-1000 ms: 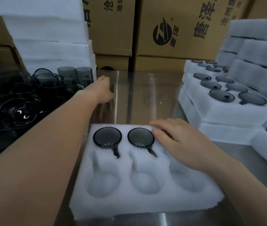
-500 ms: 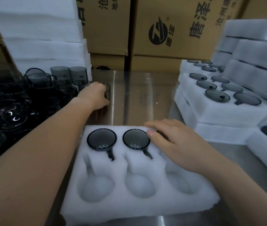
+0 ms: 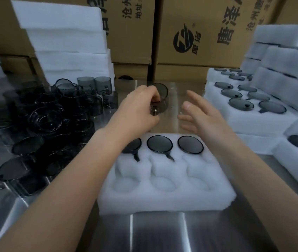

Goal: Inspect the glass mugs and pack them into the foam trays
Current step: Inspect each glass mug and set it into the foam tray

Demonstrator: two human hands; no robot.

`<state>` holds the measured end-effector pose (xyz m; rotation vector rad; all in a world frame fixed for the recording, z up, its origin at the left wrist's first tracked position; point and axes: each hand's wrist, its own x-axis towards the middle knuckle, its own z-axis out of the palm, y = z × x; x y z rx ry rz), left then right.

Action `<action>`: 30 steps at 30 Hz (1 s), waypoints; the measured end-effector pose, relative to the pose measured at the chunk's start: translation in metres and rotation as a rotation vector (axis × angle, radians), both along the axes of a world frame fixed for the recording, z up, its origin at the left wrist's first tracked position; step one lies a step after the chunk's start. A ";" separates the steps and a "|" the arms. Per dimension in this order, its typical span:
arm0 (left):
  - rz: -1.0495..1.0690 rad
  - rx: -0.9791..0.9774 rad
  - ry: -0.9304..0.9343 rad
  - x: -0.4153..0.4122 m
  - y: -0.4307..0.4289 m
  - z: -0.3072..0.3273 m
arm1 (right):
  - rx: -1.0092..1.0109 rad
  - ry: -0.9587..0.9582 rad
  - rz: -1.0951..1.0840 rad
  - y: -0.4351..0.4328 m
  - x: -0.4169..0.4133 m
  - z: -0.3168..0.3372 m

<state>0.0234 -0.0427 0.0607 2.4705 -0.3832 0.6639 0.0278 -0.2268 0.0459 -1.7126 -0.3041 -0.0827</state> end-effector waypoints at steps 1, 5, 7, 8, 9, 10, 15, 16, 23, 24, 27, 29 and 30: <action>-0.035 0.001 -0.023 -0.010 -0.003 0.001 | 0.073 0.076 0.071 0.002 0.001 0.004; -0.106 0.053 -0.094 -0.041 -0.016 -0.005 | 0.180 0.157 0.305 0.009 0.001 0.013; -0.076 0.049 -0.133 -0.048 -0.017 -0.011 | 0.238 0.148 0.333 0.013 -0.002 0.009; -0.071 0.007 -0.140 -0.050 -0.017 -0.014 | 0.298 0.169 0.340 0.015 -0.003 0.006; -0.075 -0.069 -0.134 -0.050 -0.016 -0.017 | 0.354 0.191 0.349 0.016 -0.004 0.003; -0.081 -0.172 -0.116 -0.050 -0.016 -0.018 | 0.390 0.203 0.358 0.017 -0.004 0.001; -0.133 -0.512 0.013 -0.044 -0.017 -0.021 | 0.500 0.205 0.383 0.019 -0.004 0.000; -0.166 -0.534 0.008 -0.045 -0.016 -0.021 | 0.500 0.196 0.386 0.020 -0.005 0.000; -0.208 -0.381 0.004 -0.043 -0.012 -0.024 | 0.466 0.189 0.324 0.020 -0.008 0.000; -0.211 -0.342 -0.010 -0.044 -0.012 -0.024 | 0.454 0.175 0.306 0.020 -0.008 -0.001; -0.226 -0.234 -0.060 -0.045 -0.013 -0.023 | 0.418 0.138 0.229 0.023 -0.011 -0.002; -0.208 -0.183 -0.078 -0.044 -0.014 -0.024 | 0.366 0.105 0.183 0.024 -0.011 -0.004; -0.190 -0.164 -0.074 -0.044 -0.014 -0.024 | 0.326 0.084 0.166 0.024 -0.011 -0.005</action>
